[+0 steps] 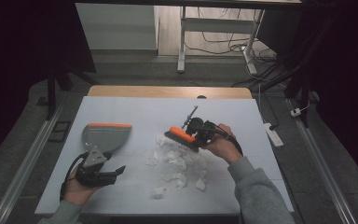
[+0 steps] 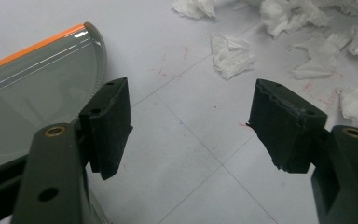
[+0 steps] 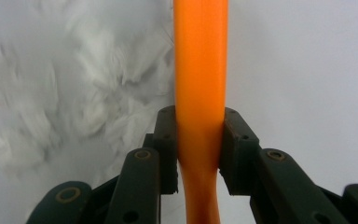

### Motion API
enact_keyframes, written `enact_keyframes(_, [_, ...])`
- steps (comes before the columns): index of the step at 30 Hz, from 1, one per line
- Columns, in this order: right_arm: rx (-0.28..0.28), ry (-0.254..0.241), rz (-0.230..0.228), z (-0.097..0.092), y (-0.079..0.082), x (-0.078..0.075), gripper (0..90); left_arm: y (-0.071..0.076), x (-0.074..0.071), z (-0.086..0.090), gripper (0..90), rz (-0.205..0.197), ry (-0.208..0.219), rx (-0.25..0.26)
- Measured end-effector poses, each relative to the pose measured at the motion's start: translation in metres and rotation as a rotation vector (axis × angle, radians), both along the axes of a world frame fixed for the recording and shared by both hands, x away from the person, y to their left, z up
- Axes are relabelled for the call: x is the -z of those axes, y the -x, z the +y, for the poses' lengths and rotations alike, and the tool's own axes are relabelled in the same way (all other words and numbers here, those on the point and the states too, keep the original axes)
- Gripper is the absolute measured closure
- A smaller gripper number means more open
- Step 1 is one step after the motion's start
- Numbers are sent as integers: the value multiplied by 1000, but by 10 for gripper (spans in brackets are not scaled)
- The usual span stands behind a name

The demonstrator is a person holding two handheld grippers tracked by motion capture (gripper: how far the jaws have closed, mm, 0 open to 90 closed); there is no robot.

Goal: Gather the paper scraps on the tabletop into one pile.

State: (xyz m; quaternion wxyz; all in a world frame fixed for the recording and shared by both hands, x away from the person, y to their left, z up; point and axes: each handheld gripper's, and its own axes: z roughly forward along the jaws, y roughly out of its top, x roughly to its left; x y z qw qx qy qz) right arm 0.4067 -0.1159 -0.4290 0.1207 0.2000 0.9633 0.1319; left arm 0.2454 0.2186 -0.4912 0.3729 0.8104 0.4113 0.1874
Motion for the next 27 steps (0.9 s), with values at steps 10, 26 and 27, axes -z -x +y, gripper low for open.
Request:
enact_keyframes(10, [57,-56,-48,13,-33,-14,707,-1,1,0,305,1,2,6])
enact_keyframes(26, [-19,61,-97,60,-53,20,707,-2,2,3,305,1,3,-6])
enact_keyframes(27, [-49,88,-100,63,-54,22,707,-2,2,4,305,1,4,-8])
